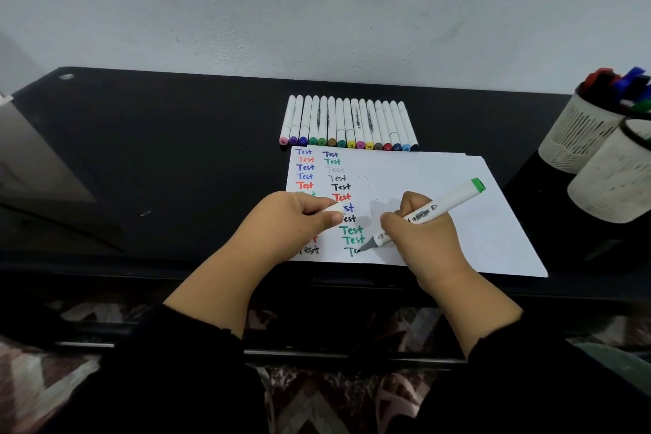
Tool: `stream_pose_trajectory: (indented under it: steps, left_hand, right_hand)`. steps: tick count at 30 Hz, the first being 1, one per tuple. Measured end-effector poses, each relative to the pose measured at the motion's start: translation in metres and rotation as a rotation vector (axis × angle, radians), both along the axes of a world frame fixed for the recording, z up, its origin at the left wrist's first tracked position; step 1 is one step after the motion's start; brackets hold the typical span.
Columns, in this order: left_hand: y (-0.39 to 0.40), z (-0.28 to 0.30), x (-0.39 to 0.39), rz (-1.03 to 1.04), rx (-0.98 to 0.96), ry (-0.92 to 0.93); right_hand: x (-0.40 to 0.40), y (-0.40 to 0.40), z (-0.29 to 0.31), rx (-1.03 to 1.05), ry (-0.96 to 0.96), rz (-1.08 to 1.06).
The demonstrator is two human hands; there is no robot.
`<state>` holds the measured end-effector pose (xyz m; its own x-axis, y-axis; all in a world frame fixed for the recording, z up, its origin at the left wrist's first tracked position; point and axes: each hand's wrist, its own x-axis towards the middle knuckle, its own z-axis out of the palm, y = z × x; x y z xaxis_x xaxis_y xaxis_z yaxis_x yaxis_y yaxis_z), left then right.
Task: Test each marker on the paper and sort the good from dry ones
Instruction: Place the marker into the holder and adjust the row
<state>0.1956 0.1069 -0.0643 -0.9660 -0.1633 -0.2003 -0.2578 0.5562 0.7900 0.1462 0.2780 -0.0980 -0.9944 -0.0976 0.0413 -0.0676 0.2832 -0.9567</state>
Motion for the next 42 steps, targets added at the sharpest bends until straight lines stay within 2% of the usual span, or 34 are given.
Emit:
stream_pose_trajectory:
  steps: [21,28,30,37,42]
  left_hand:
    - [0.000,-0.001,0.000,0.001,0.005,0.001]
    - [0.002,0.000,-0.001,0.007,-0.011,-0.017]
    - [0.001,0.000,-0.001,-0.001,-0.013,-0.016]
    - [0.001,-0.002,0.001,-0.023,0.054,-0.024]
    - [0.005,-0.002,0.000,-0.035,0.090,-0.022]
  right_hand:
    - [-0.002,0.001,0.000,-0.103,-0.018,-0.035]
    - [-0.002,0.001,0.000,-0.080,-0.034,-0.012]
    - [-0.003,0.002,0.000,-0.124,-0.053,-0.023]
    - [-0.011,0.008,0.007,-0.504,-0.221,-0.090]
    - [-0.014,0.011,0.018,-0.555,-0.199,-0.066]
